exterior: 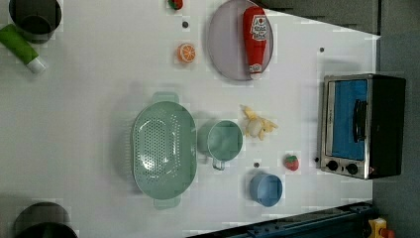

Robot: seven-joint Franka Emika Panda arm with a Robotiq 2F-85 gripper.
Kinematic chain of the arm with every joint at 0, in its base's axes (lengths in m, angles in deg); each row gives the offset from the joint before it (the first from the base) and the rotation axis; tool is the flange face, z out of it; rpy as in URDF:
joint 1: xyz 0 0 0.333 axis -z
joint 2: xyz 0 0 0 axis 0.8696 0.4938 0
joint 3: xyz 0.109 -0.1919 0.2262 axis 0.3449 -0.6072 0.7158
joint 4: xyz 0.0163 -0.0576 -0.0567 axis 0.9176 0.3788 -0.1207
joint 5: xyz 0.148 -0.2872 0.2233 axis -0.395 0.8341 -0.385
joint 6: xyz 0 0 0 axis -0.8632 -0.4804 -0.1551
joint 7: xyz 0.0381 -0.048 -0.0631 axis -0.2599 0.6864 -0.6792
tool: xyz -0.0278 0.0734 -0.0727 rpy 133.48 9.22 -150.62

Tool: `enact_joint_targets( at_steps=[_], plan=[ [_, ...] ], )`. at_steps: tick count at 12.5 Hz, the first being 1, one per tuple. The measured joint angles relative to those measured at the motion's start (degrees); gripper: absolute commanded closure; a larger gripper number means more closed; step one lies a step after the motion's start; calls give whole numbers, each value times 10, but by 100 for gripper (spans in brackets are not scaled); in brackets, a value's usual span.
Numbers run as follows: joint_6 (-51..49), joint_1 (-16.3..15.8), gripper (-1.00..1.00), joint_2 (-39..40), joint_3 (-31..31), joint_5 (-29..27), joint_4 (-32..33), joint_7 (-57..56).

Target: Pick Banana and place it in strainer.

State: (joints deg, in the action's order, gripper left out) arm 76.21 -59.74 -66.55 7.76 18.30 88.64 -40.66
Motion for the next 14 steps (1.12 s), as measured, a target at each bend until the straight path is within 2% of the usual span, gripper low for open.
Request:
enact_joint_targets(
  at_steps=[4, 8, 11, 14],
  plan=[
    [146, -6, -100, 150, 39, -9, 96, 1],
    [274, -18, -100, 301, 23, -23, 180, 1],
    [373, -8, -100, 351, 29, -18, 223, 4],
    [481, -10, -100, 358, 38, -3, 253, 4]
  ],
)
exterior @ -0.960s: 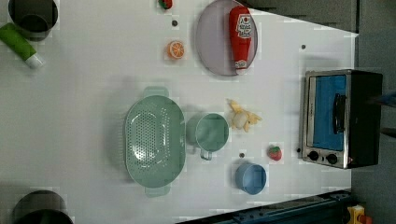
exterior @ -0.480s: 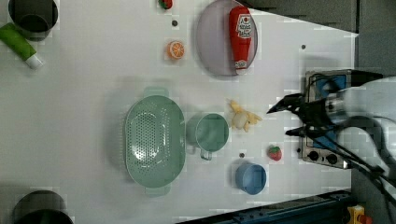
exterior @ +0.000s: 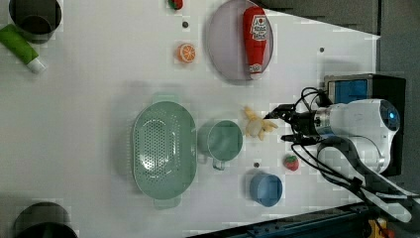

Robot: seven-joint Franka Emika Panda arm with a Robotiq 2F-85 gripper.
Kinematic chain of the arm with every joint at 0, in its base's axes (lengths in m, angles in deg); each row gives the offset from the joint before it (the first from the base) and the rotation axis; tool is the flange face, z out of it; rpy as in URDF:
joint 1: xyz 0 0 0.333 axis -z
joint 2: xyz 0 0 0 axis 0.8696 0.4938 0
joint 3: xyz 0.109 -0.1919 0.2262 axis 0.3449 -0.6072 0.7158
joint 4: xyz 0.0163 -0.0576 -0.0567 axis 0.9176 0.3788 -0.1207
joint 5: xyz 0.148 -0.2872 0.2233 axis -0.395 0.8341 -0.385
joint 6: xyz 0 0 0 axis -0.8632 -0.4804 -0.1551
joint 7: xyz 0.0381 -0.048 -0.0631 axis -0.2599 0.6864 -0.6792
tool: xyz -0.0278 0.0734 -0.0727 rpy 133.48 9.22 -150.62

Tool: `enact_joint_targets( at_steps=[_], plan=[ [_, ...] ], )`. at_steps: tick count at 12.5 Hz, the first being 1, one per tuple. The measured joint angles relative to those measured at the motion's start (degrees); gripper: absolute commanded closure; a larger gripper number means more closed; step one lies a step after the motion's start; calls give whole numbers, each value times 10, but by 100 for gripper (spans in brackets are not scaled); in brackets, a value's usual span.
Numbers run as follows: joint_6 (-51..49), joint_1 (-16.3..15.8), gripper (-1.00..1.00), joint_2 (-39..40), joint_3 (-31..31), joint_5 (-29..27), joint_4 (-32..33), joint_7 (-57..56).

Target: Pick Banana and place it in strainer.

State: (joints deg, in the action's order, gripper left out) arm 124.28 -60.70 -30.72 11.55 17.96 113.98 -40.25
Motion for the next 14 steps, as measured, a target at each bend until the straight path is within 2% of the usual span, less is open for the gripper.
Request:
enact_joint_targets(
  at_steps=[4, 5, 7, 11, 12, 14],
  plan=[
    [89, -1, -100, 53, 1, -6, 4, 1],
    [104, 1, -92, 65, 2, -4, 16, 3],
    [111, 4, -42, 77, 6, -5, 43, 3],
    [134, -5, 50, 80, 31, -6, 47, 4],
    [133, -7, 57, 77, 37, -6, 44, 5],
    [137, -10, 56, 75, 42, -4, 31, 5]
  ],
)
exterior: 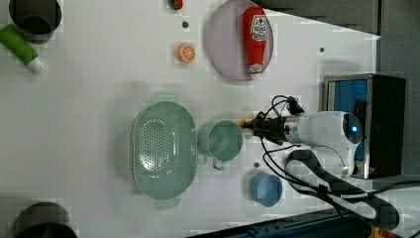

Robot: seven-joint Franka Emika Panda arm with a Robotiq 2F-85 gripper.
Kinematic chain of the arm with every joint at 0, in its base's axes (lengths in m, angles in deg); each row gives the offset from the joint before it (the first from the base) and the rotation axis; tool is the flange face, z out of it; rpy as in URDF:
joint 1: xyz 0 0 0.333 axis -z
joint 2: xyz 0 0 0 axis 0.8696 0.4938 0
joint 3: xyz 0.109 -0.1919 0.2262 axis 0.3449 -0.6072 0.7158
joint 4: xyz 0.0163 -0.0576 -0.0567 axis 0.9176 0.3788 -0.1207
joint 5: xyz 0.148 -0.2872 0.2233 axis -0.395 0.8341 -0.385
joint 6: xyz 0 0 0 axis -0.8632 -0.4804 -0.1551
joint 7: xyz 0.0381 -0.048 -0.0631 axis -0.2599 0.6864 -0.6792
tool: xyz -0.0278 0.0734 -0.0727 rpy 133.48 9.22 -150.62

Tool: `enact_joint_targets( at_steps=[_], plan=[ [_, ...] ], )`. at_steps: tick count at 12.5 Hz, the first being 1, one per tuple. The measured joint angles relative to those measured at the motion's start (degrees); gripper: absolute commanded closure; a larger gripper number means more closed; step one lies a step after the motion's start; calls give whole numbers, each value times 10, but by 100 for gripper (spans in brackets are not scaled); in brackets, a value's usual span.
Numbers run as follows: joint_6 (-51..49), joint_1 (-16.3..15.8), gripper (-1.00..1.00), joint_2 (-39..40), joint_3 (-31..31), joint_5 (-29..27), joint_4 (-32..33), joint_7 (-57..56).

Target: Pick Banana and place it in strainer.

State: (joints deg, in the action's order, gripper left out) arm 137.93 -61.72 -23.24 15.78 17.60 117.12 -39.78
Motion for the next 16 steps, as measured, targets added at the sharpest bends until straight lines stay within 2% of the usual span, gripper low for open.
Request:
enact_joint_targets(
  at_steps=[3, 5, 7, 11, 14, 16],
  plan=[
    [-21, 6, 57, -56, -13, 0, 18, -1],
    [-98, 11, 57, -127, -12, 4, 13, -1],
    [-217, 7, 56, -207, -26, -4, -12, 1],
    [-475, 9, 57, -350, -40, -10, -161, 0],
    [-521, 13, 57, -387, -31, -6, -269, 0],
    [-522, 13, 57, -386, -10, -3, -298, 0]
  ],
)
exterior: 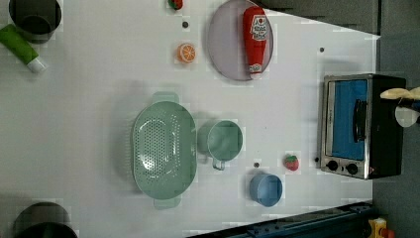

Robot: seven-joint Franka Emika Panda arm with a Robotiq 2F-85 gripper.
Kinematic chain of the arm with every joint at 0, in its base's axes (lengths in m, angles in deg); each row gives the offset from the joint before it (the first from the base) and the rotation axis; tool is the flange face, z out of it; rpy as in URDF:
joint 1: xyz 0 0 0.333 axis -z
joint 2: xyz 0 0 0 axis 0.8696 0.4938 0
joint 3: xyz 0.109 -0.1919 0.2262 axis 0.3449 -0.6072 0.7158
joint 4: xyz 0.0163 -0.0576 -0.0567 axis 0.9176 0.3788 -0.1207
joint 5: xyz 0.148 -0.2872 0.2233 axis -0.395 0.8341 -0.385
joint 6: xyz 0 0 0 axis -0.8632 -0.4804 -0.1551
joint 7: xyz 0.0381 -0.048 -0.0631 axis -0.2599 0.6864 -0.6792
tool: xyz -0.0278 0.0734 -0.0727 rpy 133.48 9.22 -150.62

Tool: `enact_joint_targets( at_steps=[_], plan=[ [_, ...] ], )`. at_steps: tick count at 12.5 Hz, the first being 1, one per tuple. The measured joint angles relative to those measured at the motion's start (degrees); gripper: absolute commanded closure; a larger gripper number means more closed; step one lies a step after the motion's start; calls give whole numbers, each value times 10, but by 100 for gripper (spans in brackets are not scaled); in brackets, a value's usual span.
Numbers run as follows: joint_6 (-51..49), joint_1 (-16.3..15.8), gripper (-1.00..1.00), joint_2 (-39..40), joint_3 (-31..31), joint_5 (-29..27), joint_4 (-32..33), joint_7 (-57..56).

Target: Pick Banana and place it in strainer.

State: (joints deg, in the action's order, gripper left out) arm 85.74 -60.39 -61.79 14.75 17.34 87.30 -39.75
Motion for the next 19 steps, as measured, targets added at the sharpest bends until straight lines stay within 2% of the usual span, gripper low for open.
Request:
enact_joint_targets(
  at_steps=[2, 5, 7, 9, 11, 12, 13, 15, 19],
  plan=[
    [3, 1, 57, 8, 48, 9, 10, 0],
    [31, -9, 57, 64, 154, -29, 37, 55],
    [58, -19, 57, 148, 249, -36, 30, 154],
    [118, -38, 57, 221, 314, -47, 46, 276],
    [159, -63, 56, 283, 337, -29, 63, 403],
    [180, -72, 57, 306, 339, 11, 69, 459],
    [199, -78, 47, 326, 339, 50, 70, 507],
    [217, -66, 4, 347, 347, 94, 83, 567],
    [236, -51, -86, 359, 338, 89, 83, 626]
  ],
)
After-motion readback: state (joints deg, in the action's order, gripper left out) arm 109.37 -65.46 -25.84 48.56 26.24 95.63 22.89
